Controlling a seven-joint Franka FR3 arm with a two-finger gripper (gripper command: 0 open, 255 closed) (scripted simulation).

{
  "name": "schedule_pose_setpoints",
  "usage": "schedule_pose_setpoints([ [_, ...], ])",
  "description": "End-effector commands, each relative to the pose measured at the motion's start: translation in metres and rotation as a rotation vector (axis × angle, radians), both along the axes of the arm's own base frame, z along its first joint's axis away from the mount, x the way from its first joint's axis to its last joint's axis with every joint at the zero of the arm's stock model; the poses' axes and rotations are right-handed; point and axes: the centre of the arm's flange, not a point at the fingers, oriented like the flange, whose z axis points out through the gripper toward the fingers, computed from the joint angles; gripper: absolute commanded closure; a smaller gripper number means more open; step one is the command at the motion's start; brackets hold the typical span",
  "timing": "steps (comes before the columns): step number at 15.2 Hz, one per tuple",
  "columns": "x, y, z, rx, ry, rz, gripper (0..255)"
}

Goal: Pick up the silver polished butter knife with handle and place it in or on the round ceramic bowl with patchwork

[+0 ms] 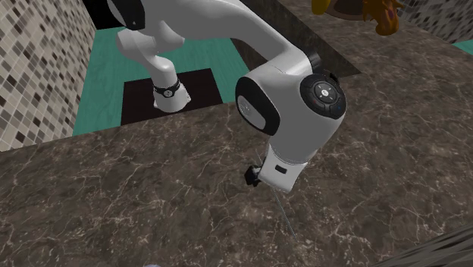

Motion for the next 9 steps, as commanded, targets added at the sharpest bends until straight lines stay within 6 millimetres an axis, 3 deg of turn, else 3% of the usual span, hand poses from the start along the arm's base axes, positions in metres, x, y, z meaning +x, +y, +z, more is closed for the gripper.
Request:
schedule_pose_setpoints([
  [1,-0.0008,-0.0006,-0.0034,0.0,-0.001,0.0,0],
  [7,-0.0008,-0.0006,-0.0034,0.0,-0.001,0.0,0],
  [8,-0.0008,-0.0006,-0.0034,0.0,-0.001,0.0,255],
  [9,-0.0008,-0.0006,-0.0034,0.0,-0.001,0.0,255],
])
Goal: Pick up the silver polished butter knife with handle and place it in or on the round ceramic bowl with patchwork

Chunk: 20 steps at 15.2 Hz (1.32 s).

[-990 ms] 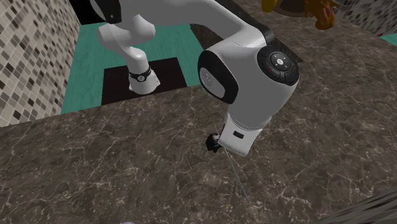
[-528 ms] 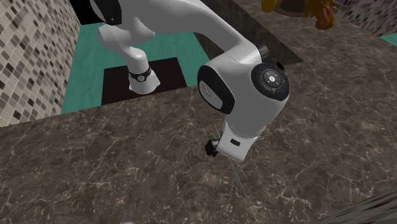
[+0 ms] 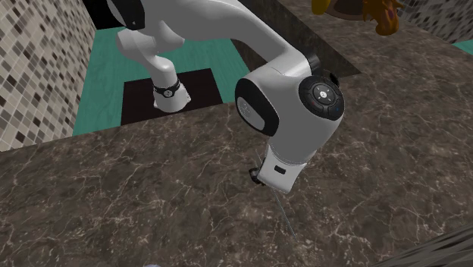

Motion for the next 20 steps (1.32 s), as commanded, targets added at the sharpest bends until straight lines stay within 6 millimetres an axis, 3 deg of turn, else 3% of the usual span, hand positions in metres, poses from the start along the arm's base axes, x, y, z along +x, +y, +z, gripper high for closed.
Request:
schedule_pose_setpoints([
  [1,0.0,0.0,0.0,0.0,0.0,0.0,255],
  [8,0.0,0.0,0.0,0.0,0.0,0.0,255],
  [20,0.0,0.0,0.063,0.0,0.0,0.0,255],
])
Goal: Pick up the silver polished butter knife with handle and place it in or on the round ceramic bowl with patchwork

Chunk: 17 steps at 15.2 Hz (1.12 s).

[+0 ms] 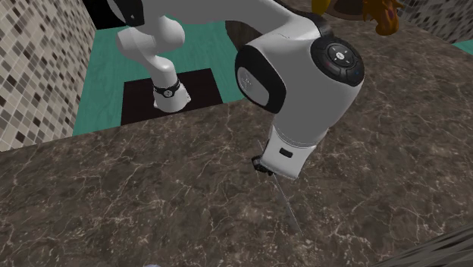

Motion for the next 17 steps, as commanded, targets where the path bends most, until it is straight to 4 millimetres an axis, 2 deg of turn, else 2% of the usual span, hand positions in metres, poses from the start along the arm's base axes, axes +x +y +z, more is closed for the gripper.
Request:
schedule_pose_setpoints([
  [1,-0.001,0.0,0.011,0.0,0.0,0.0,255],
  [17,-0.001,0.0,0.096,0.0,0.0,0.0,255],
])
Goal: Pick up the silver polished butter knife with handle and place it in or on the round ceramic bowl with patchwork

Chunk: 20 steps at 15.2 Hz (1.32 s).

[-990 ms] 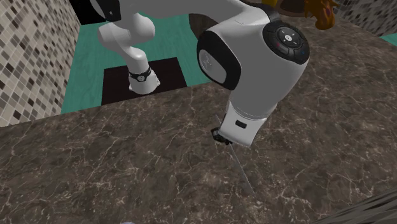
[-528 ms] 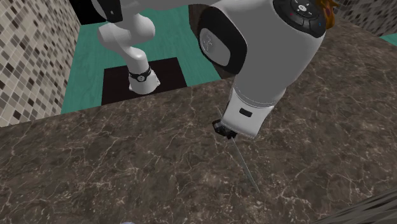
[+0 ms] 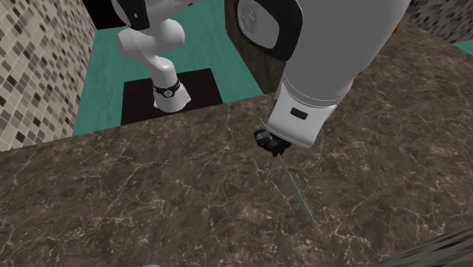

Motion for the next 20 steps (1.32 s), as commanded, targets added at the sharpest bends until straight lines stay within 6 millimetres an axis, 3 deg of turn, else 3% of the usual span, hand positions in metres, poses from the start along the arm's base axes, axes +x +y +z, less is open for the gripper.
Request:
schedule_pose_setpoints([
  [1,0.0,0.001,0.011,0.0,0.001,0.0,255],
  [6,0.0,0.001,0.034,0.0,0.001,0.0,255],
  [20,-0.138,0.123,0.042,0.0,0.001,0.0,255],
])
